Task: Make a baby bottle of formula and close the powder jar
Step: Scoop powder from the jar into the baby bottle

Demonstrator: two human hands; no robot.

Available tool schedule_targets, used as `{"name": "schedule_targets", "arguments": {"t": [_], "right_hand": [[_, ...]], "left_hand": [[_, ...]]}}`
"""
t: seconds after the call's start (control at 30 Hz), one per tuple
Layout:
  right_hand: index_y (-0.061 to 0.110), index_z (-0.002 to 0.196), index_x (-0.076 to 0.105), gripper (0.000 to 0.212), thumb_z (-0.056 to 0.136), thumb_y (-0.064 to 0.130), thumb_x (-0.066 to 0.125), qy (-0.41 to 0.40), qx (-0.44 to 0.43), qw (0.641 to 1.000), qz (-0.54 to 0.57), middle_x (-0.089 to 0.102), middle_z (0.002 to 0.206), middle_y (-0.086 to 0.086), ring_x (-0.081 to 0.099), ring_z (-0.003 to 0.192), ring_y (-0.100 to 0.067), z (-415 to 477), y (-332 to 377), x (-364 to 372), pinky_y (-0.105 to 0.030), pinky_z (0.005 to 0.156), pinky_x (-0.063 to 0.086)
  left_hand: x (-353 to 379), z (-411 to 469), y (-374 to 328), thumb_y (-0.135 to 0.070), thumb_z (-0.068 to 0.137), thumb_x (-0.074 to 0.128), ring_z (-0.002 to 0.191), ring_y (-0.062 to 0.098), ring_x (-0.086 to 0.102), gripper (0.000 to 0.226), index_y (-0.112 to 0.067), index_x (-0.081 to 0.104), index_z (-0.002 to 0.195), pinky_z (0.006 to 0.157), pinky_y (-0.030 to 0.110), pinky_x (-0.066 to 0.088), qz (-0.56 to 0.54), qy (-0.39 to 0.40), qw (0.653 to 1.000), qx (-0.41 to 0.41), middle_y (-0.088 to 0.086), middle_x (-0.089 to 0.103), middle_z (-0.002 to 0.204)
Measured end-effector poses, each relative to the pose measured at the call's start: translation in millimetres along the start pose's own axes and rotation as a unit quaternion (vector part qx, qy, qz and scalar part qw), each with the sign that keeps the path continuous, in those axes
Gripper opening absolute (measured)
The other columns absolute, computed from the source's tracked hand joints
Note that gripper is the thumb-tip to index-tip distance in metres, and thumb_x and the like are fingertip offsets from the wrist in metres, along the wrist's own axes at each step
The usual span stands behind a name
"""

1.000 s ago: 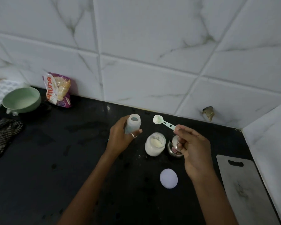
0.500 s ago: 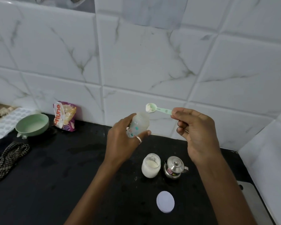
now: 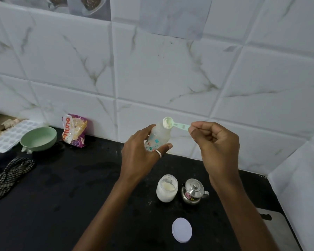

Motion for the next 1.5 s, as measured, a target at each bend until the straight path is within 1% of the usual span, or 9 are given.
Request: {"name": "schedule_targets", "arguments": {"t": [0.2,0.33,0.47,0.63,0.73,0.83,0.97,1.3,1.5], "right_hand": [[0.014,0.097,0.079,0.009,0.091,0.008,0.076,-0.011,-0.141,0.987,-0.077,0.074,0.086,0.013,0.07,0.081,0.0,-9.5,18.2,4.7,-0.007,0.071,0.047],[0.01,0.098,0.079,0.009,0.091,0.005,0.076,-0.016,-0.185,0.978,-0.094,0.075,0.087,0.008,0.07,0.082,-0.002,-12.8,20.5,6.2,-0.007,0.072,0.047],[0.01,0.098,0.079,0.01,0.091,0.004,0.075,-0.015,-0.206,0.974,-0.098,0.075,0.088,0.007,0.069,0.083,-0.003,-14.4,21.3,7.5,-0.009,0.073,0.048],[0.01,0.099,0.078,0.01,0.092,0.003,0.075,-0.015,-0.256,0.958,-0.126,0.075,0.088,0.004,0.068,0.078,-0.008,-19.3,24.9,9.1,-0.022,0.071,0.054],[0.005,0.1,0.079,0.01,0.092,0.001,0.074,-0.016,-0.308,0.937,-0.162,0.076,0.09,-0.003,0.068,0.079,-0.018,-24.3,27.3,12.0,-0.033,0.069,0.055],[0.003,0.102,0.078,0.011,0.094,0.003,0.072,-0.019,-0.349,0.915,-0.202,0.076,0.091,-0.007,0.068,0.082,-0.022,-29.2,28.3,15.8,-0.035,0.07,0.055],[0.002,0.103,0.078,0.012,0.093,0.005,0.072,-0.024,-0.369,0.903,-0.217,0.076,0.09,-0.008,0.068,0.082,-0.024,-32.1,29.3,17.3,-0.031,0.073,0.053],[-0.001,0.101,0.079,0.012,0.089,0.001,0.076,-0.033,-0.408,0.877,-0.25,0.075,0.087,-0.01,0.067,0.079,-0.024,-38.5,33.2,21.7,-0.027,0.071,0.05],[-0.002,0.103,0.078,0.015,0.087,-0.003,0.077,-0.025,-0.415,0.876,-0.244,0.075,0.088,-0.011,0.068,0.08,-0.027,-39.0,30.0,23.3,-0.039,0.067,0.055]], "left_hand": [[0.4,1.0,1.6,-0.061,0.074,0.084,0.11,0.007,0.065,0.073,-0.028,0.064,0.136,0.086,0.041,0.061,-0.002,-0.003,1.0,-0.006,-0.013,0.071,0.123],[-1.1,0.8,1.0,-0.069,0.072,0.077,0.111,0.006,0.064,0.078,-0.028,0.063,0.137,0.086,0.039,0.062,-0.003,-0.003,1.0,-0.004,-0.013,0.07,0.124],[-1.8,1.2,1.0,-0.057,0.075,0.086,0.109,0.007,0.064,0.071,-0.026,0.065,0.136,0.086,0.038,0.061,0.001,-0.006,1.0,-0.001,-0.013,0.07,0.123],[-1.5,0.9,1.0,-0.058,0.075,0.085,0.107,0.004,0.063,0.07,-0.029,0.064,0.135,0.085,0.037,0.062,0.0,-0.005,1.0,0.0,-0.017,0.069,0.121],[-1.8,0.4,1.5,-0.068,0.072,0.078,0.107,0.004,0.064,0.075,-0.03,0.064,0.135,0.084,0.037,0.062,-0.002,-0.006,1.0,0.001,-0.018,0.069,0.121],[-2.2,0.1,2.9,-0.07,0.071,0.076,0.108,0.004,0.064,0.075,-0.031,0.064,0.134,0.083,0.037,0.062,-0.003,-0.008,1.0,-0.002,-0.016,0.07,0.122],[-2.6,0.2,5.7,-0.058,0.074,0.086,0.108,0.007,0.065,0.069,-0.029,0.065,0.134,0.082,0.037,0.062,-0.003,-0.008,1.0,-0.005,-0.015,0.071,0.121],[-4.9,0.5,7.2,-0.055,0.075,0.086,0.106,0.008,0.065,0.07,-0.024,0.066,0.134,0.081,0.033,0.062,-0.007,-0.011,1.0,0.004,-0.011,0.071,0.121],[-3.5,0.7,7.5,-0.057,0.075,0.084,0.106,0.006,0.064,0.07,-0.024,0.065,0.134,0.082,0.03,0.062,-0.006,-0.009,1.0,0.007,-0.013,0.07,0.121]]}}
Point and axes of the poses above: each hand's wrist, its own z-axis towards the middle knuckle, its own x-axis out of the palm, y = z × x, the point moved 8 cm from there along z, towards the middle knuckle
